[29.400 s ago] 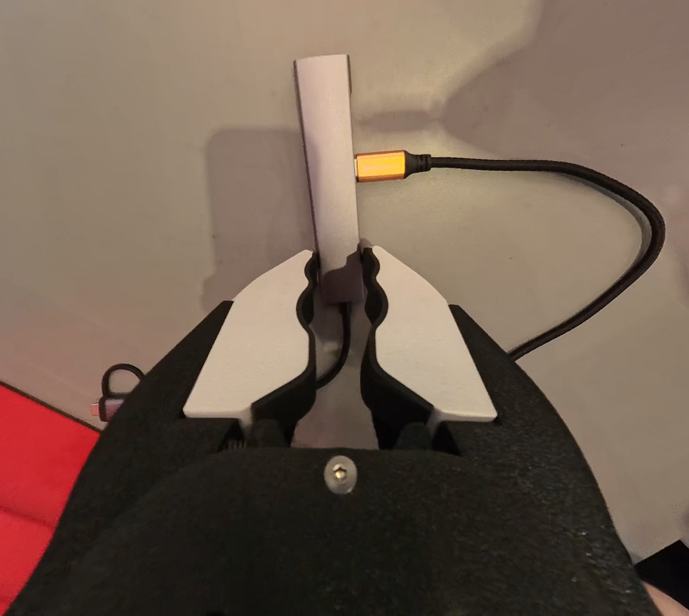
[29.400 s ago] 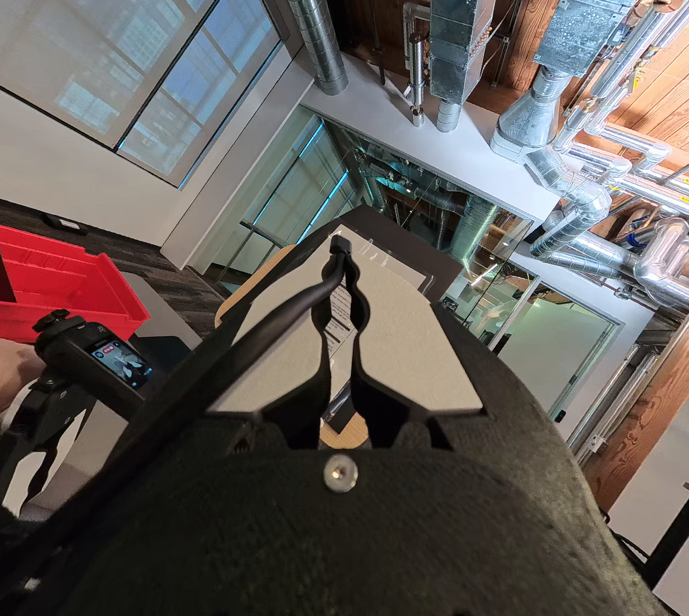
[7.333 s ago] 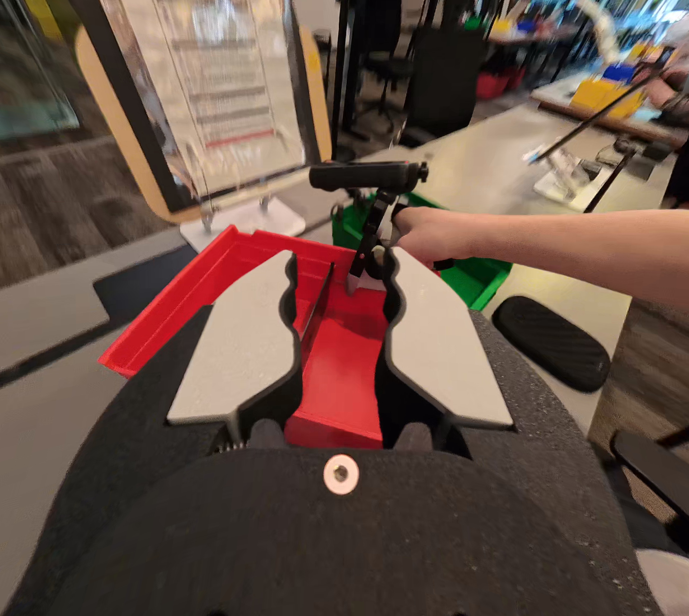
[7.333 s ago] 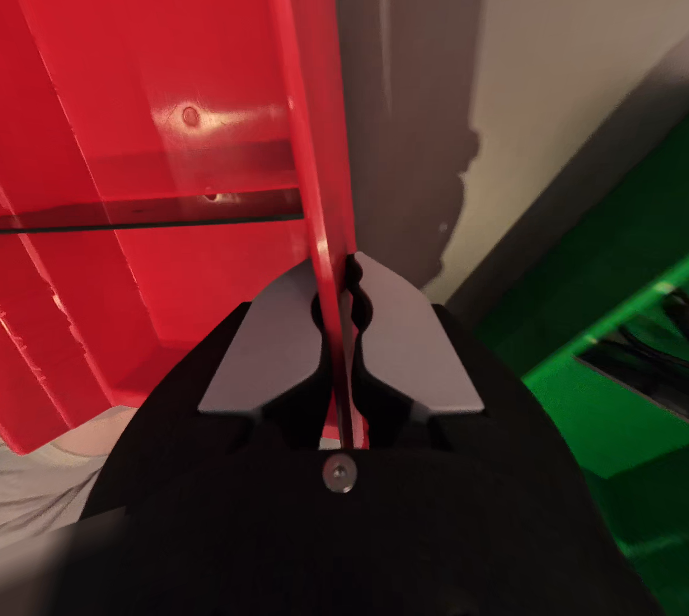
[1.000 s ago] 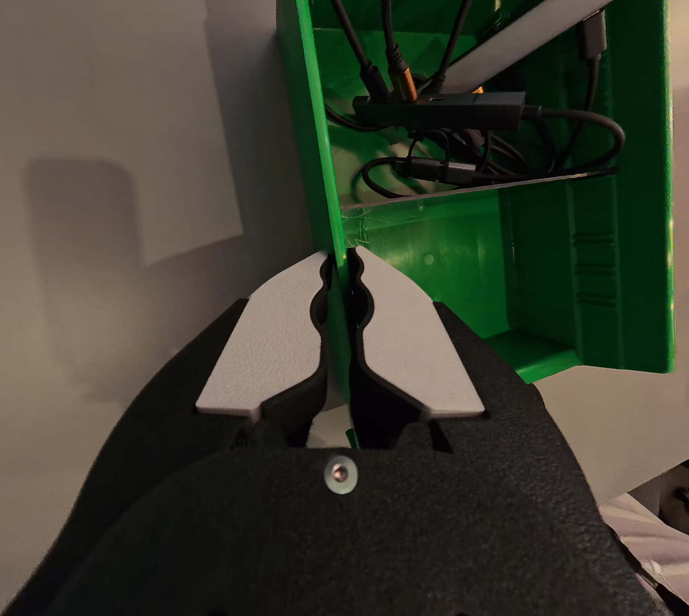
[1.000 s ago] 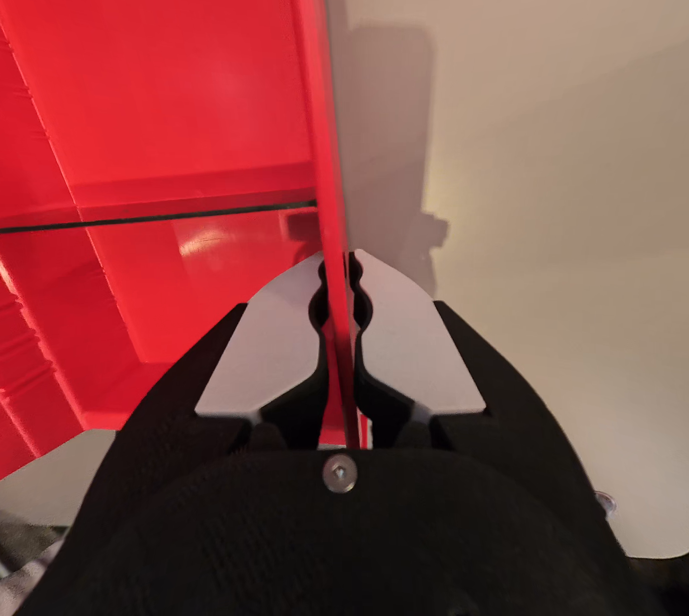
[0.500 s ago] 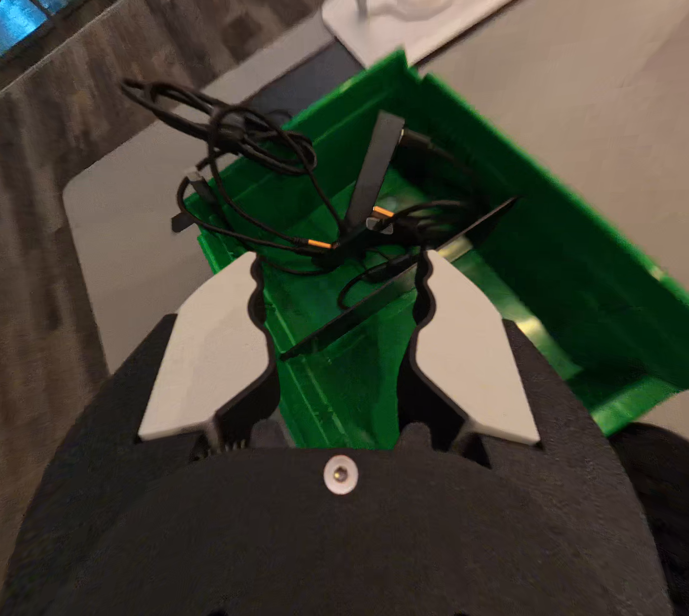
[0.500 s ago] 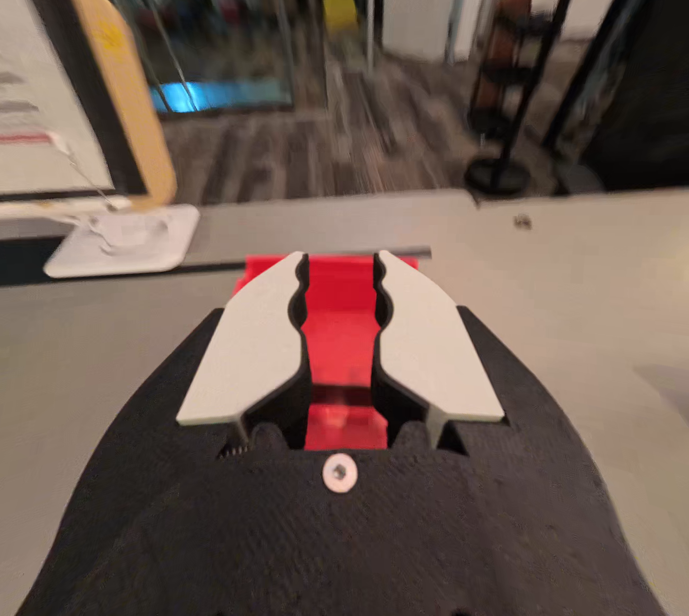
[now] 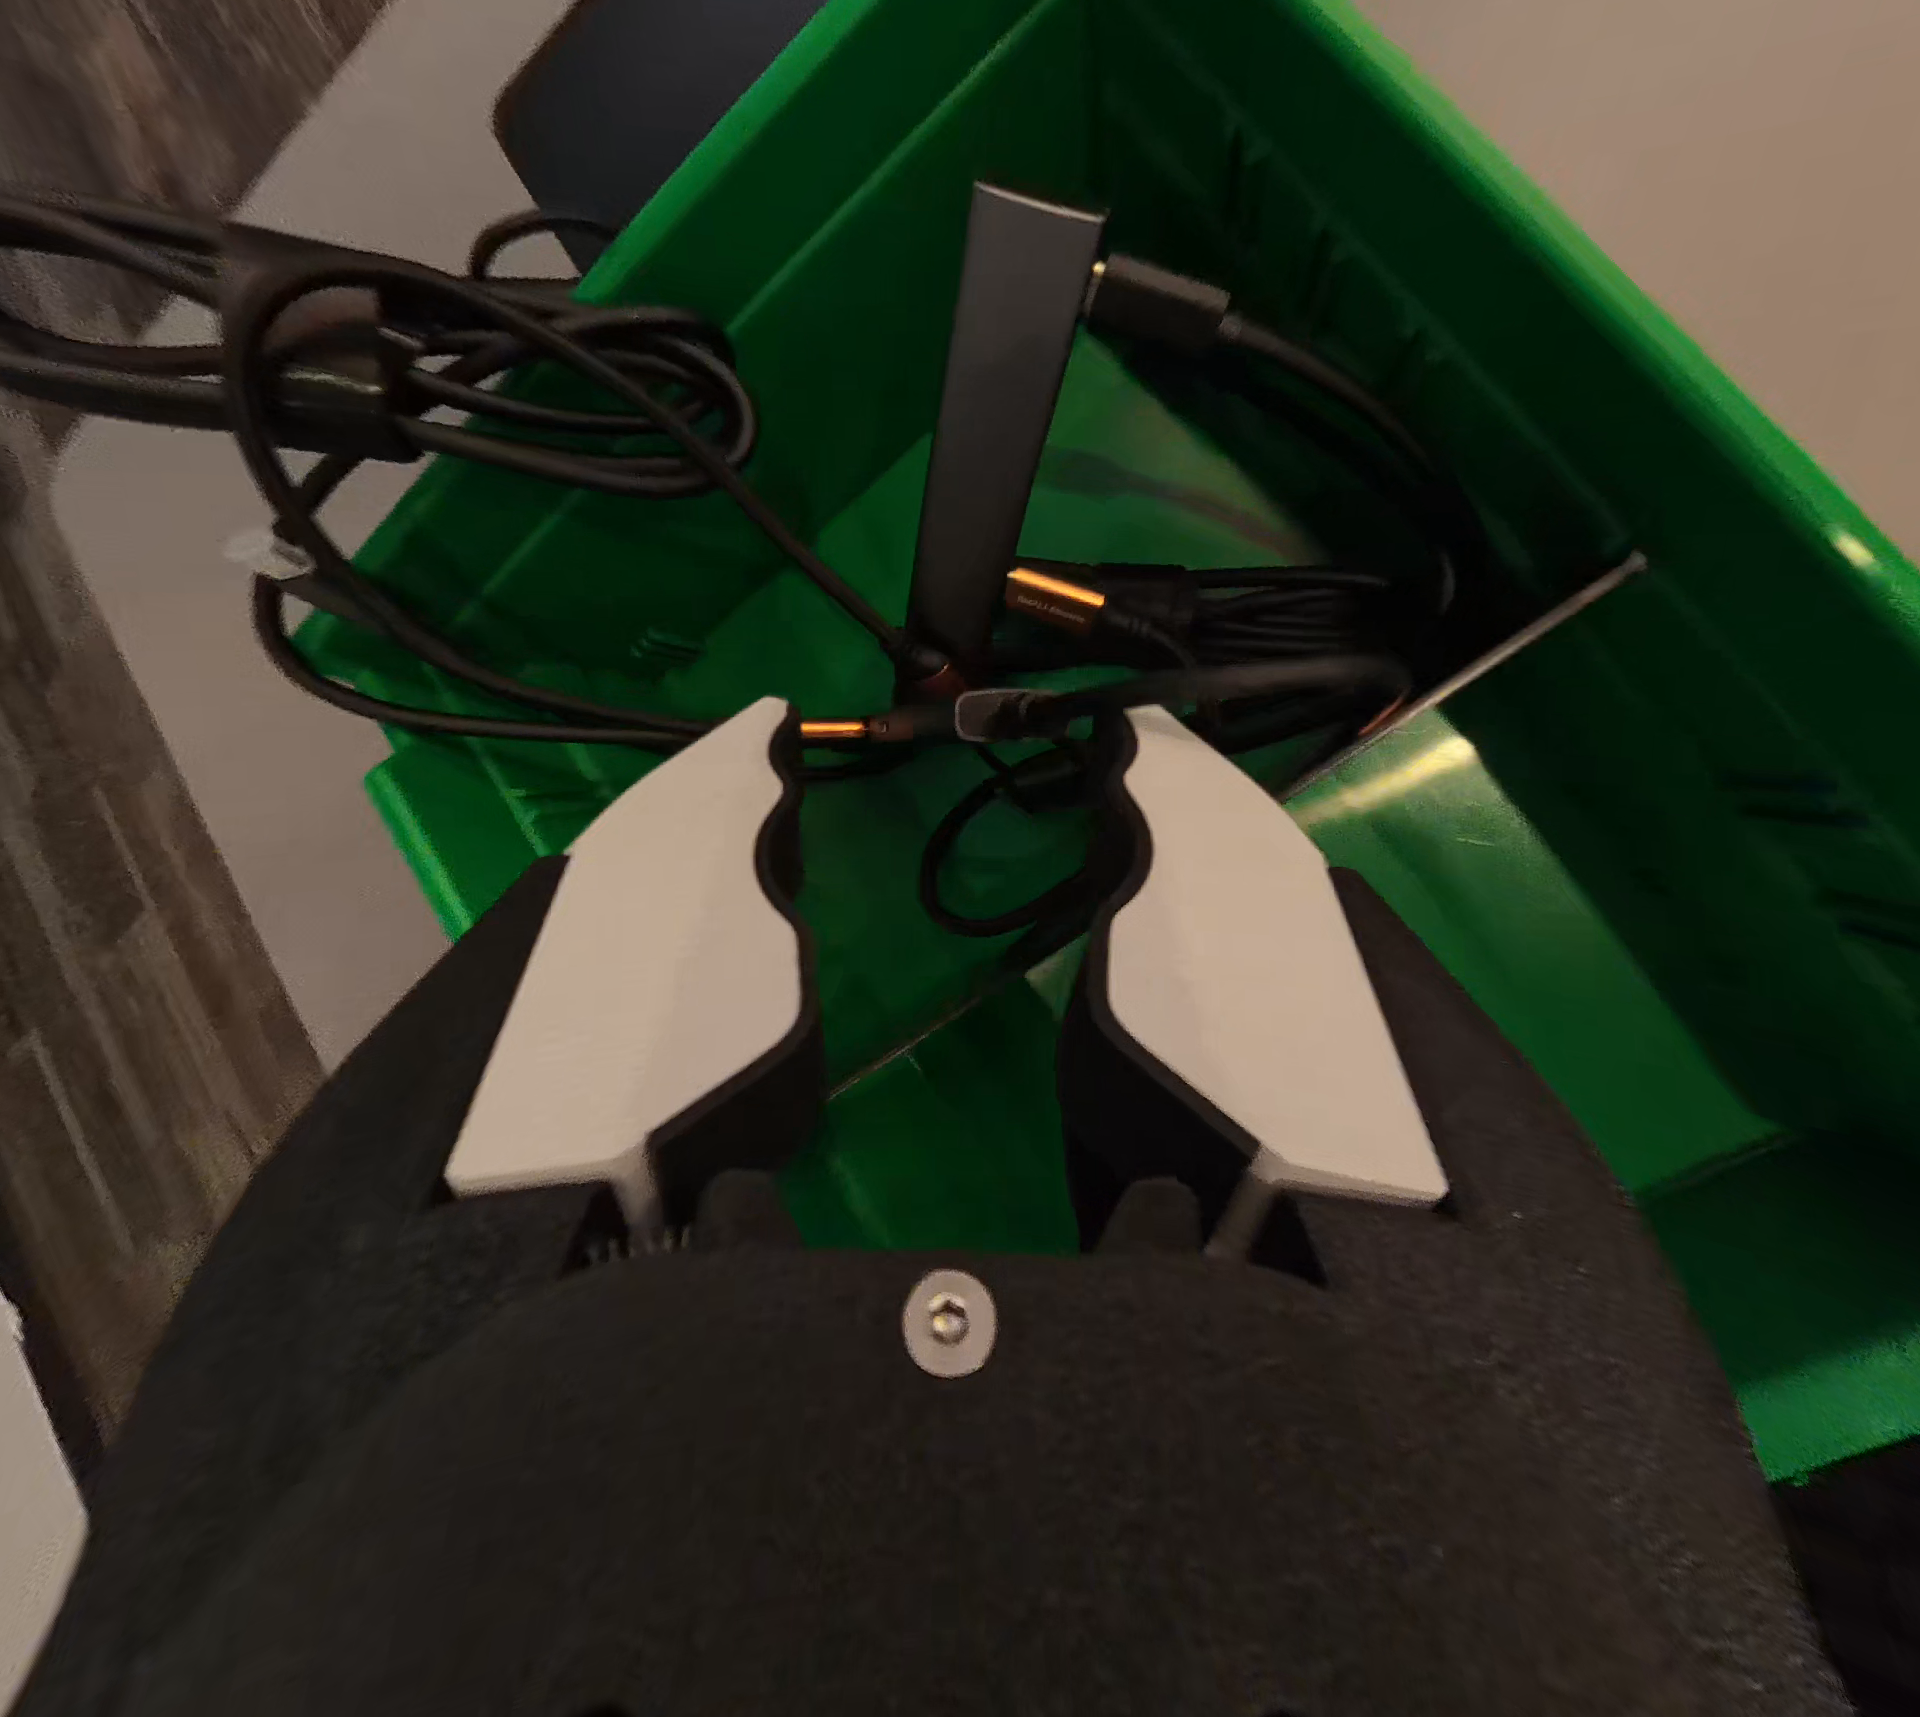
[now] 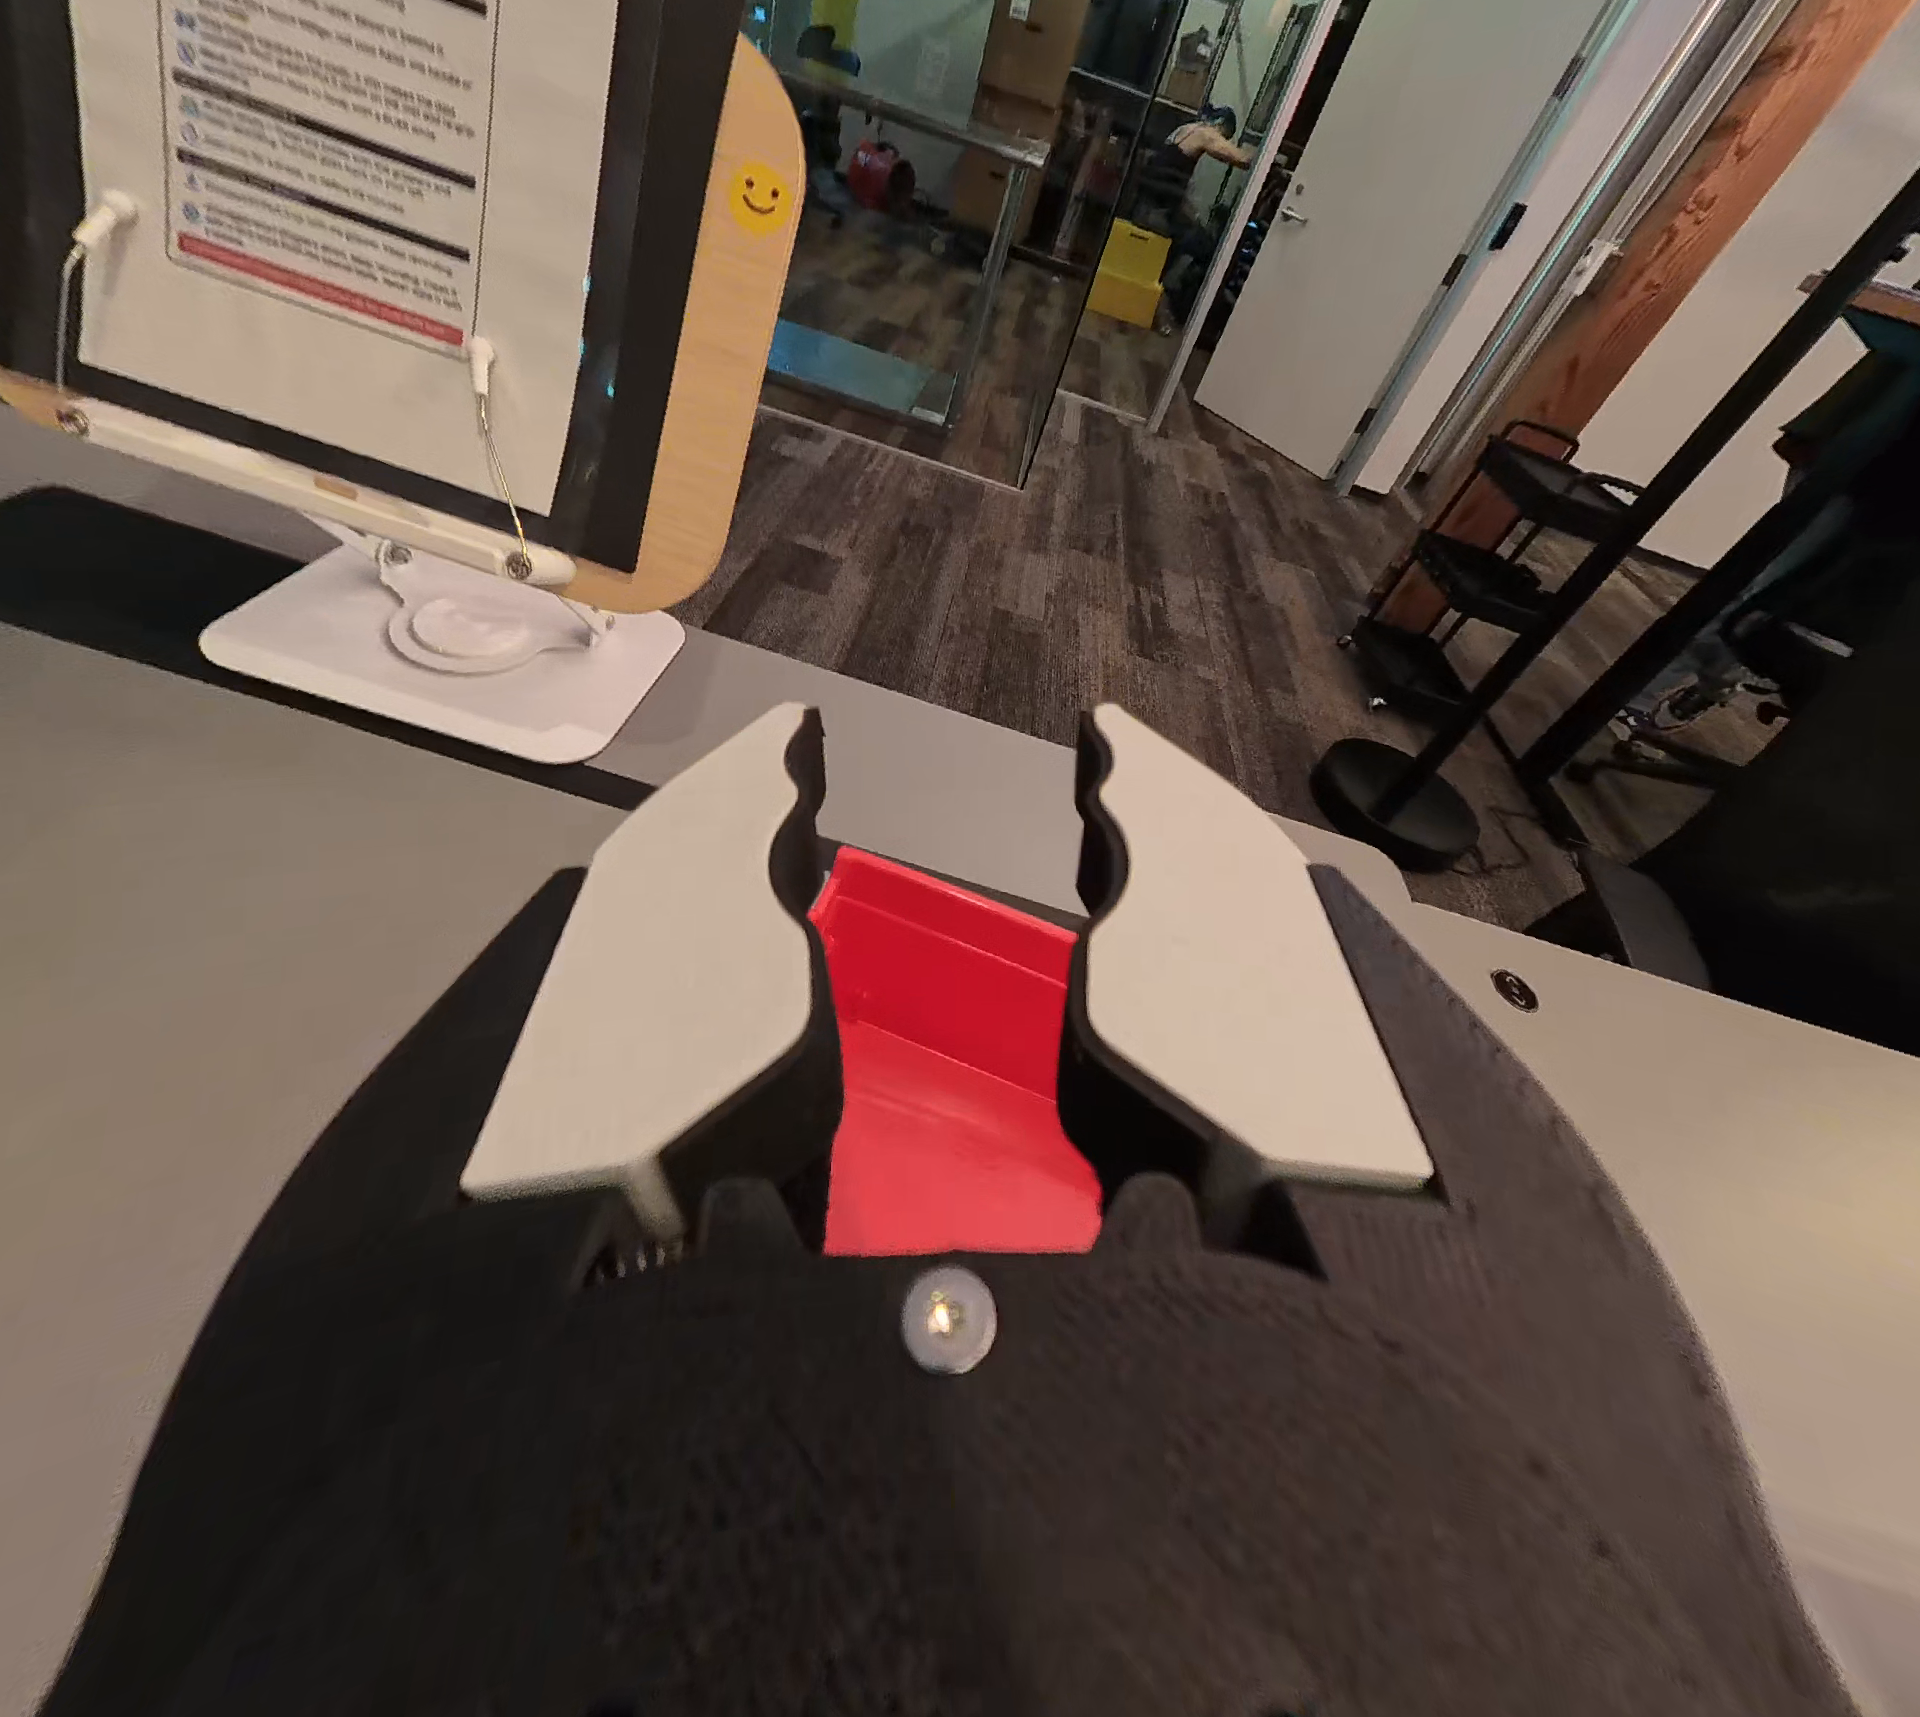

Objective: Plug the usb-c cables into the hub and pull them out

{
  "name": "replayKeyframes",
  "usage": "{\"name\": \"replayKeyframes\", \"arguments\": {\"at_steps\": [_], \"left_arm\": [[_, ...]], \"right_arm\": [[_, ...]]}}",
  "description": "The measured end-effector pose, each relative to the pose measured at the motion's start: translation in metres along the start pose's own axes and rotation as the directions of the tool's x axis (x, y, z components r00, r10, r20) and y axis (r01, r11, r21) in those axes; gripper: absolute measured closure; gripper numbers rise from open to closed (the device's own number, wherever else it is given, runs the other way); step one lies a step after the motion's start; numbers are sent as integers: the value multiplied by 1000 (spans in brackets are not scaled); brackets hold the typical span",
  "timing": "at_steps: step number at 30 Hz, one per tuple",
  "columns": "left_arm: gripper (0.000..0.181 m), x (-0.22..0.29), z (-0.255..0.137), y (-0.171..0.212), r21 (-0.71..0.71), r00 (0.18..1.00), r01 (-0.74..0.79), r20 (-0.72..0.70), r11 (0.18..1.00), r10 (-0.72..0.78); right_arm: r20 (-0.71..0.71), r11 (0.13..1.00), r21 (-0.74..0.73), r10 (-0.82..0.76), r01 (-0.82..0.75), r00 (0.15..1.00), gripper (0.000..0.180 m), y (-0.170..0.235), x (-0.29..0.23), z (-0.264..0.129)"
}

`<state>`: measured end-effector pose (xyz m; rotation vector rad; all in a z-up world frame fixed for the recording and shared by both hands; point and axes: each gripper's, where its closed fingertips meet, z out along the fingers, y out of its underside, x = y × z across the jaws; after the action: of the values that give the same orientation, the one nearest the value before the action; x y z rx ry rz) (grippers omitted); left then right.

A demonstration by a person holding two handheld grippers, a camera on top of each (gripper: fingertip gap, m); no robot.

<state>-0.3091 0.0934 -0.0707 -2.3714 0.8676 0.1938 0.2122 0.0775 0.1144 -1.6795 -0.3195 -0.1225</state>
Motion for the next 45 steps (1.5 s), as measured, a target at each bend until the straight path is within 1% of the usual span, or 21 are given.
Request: {"name": "replayKeyframes", "arguments": {"at_steps": [2, 5, 7, 8, 11, 13, 17, 20, 23, 26, 29, 32, 34, 36, 39, 41, 43, 45], "left_arm": [[131, 3, 7, 1, -49, 1000, 11, -12, 999, -12], [138, 1, 13, 9, -142, 1000, -6, 26, 990, 10], [144, 1, 14, 7, -157, 999, 1, 33, 988, 4], [151, 3, 15, 6, -161, 999, -6, 30, 987, 11], [152, 4, 16, 4, -183, 999, -17, 35, 983, 24], [152, 3, 12, 2, -192, 999, 26, 33, 981, -20], [156, -5, -13, -13, -83, 993, 118, 34, 990, -116], [157, -13, -49, -31, 64, 980, 194, 26, 979, -196], [157, -14, -90, -50, 234, 959, 281, -50, 930, -278], [158, -8, -126, -62, 363, 941, 339, -152, 868, -304], [158, -3, -147, -66, 425, 935, 352, -201, 834, -293], [158, 8, -162, -74, 469, 932, 352, -257, 810, -256], [158, 18, -174, -82, 505, 933, 339, -285, 794, -217], [158, 27, -184, -88, 533, 944, 305, -280, 790, -175], [158, 39, -200, -98, 583, 956, 264, -263, 769, -129], [158, 42, -211, -104, 624, 963, 248, -242, 741, -119], [158, 46, -222, -109, 660, 967, 233, -232, 714, -101], [158, 55, -233, -112, 687, 966, 222, -253, 692, -58]], "right_arm": [[12, 1000, -24, -3, 3, 1000, 133, 7, -2, 6], [24, 999, -50, -16, 17, 1000, 133, 12, -5, 11], [39, 999, -45, -23, 25, 999, 134, 12, -9, 12], [48, 999, -42, -23, 25, 999, 135, 10, -12, 13], [72, 998, -45, -31, 35, 997, 136, 11, -20, 17], [85, 997, -59, -47, 52, 995, 136, 13, -27, 20], [129, 994, -50, -89, 96, 988, 138, 9, -51, 24], [229, 993, -5, -111, 115, 967, 140, 0, -91, 28], [353, 988, 12, -148, 153, 924, 141, 3, -140, 34], [459, 980, 2, -179, 200, 870, 141, 16, -186, 41], [557, 981, 5, -164, 195, 814, 143, 24, -224, 40], [661, 993, 48, -115, 112, 742, 147, 16, -259, 29], [734, 995, 93, -95, 38, 672, 148, 4, -281, 15], [797, 992, 124, -84, -26, 598, 148, -5, -299, 0], [876, 990, 97, -35, -103, 481, 148, -10, -321, -18], [889, 991, 77, -19, -108, 457, 148, -7, -329, -20], [885, 993, 79, -32, -83, 465, 148, -1, -334, -18], [882, 995, 77, -41, -58, 470, 148, 4, -337, -16]]}}
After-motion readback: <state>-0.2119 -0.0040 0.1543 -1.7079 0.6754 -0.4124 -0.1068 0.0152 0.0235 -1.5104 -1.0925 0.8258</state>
